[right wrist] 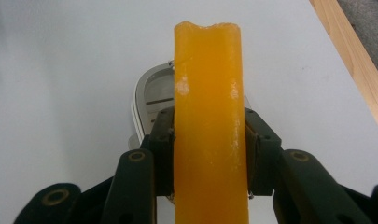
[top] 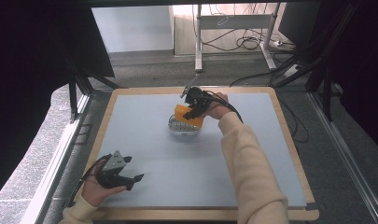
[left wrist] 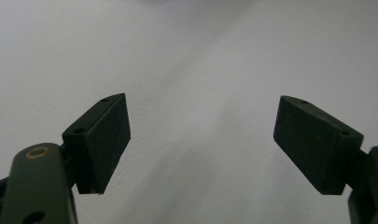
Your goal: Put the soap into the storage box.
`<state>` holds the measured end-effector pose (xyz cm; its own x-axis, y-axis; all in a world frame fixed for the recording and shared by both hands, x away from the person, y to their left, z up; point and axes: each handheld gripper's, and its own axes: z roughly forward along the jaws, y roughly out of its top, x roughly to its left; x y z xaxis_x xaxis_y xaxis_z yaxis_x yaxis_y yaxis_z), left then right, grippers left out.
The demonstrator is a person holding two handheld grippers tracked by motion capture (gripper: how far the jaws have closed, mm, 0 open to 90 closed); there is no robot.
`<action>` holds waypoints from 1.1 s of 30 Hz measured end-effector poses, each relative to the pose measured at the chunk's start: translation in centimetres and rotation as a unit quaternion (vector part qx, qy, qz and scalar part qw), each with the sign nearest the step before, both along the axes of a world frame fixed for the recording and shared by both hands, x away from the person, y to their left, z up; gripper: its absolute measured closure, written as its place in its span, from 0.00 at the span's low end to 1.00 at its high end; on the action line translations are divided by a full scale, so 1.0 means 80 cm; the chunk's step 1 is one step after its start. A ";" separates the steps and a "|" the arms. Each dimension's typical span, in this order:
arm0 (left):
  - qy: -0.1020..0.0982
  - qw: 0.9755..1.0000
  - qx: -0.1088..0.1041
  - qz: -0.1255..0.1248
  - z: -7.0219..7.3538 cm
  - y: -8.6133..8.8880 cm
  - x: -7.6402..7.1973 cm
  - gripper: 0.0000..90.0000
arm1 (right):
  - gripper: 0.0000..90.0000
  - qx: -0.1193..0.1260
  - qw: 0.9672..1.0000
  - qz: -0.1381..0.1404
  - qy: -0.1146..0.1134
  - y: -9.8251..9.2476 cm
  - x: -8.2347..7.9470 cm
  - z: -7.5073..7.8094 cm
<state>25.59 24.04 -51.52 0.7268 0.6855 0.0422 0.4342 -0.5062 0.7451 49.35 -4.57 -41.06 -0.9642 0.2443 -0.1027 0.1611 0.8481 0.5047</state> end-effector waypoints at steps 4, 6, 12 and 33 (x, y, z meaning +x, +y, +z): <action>0.000 1.000 -0.001 0.000 0.000 0.000 0.000 0.21 | 0.68 -0.007 1.000 0.016 -0.001 0.008 0.004 0.001; 0.000 1.000 -0.002 0.001 0.000 0.000 0.000 0.21 | 0.69 -0.009 1.000 0.018 0.001 0.012 0.005 0.001; 0.000 1.000 0.000 0.000 0.001 0.000 0.000 0.21 | 0.68 -0.016 0.999 0.030 0.001 0.023 0.012 -0.003; 0.003 1.000 -0.002 0.001 0.000 0.001 0.000 0.21 | 0.68 -0.029 0.998 0.048 0.028 0.029 0.027 -0.037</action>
